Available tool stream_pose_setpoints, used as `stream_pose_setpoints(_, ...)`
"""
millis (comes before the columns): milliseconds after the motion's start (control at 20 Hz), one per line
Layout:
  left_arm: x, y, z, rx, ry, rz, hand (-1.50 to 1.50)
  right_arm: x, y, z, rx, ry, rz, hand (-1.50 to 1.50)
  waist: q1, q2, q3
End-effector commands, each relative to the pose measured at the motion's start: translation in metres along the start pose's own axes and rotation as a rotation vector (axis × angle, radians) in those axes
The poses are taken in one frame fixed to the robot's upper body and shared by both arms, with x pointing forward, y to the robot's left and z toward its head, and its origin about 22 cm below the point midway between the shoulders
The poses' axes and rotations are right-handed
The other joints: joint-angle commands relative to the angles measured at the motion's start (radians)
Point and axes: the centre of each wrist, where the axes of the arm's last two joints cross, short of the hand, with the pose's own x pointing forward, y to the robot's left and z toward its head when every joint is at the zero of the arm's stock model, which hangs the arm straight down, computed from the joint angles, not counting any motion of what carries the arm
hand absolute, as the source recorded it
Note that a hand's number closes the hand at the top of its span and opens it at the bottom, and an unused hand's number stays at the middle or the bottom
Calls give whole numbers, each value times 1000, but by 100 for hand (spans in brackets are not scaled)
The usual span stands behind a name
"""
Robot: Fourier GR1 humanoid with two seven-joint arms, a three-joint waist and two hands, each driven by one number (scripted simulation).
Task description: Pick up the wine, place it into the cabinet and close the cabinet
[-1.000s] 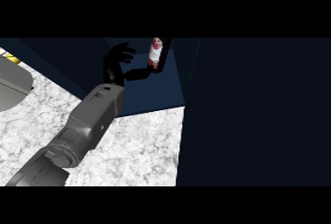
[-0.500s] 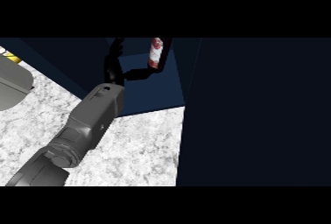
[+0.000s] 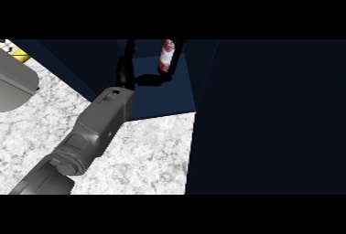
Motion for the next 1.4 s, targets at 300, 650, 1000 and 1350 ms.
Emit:
stream_pose_setpoints(300, 31, 12, -20, -222, -216, 386, -150, 9, 0, 11, -40, 2, -7, -150, 79, -45, 10)
stream_pose_setpoints(650, 34, -21, -2, -348, -211, 515, -150, 19, 9, 10, -75, 37, 23, -150, 130, -64, 11)
stream_pose_setpoints(1000, 66, -41, 6, -430, -250, 506, -150, 19, 3, 20, -117, 52, 28, -150, 161, -77, 12)
stream_pose_setpoints(1350, 88, -69, 55, -514, -286, 522, -150, 25, -3, 17, -117, 47, 14, -150, 158, -79, 13)
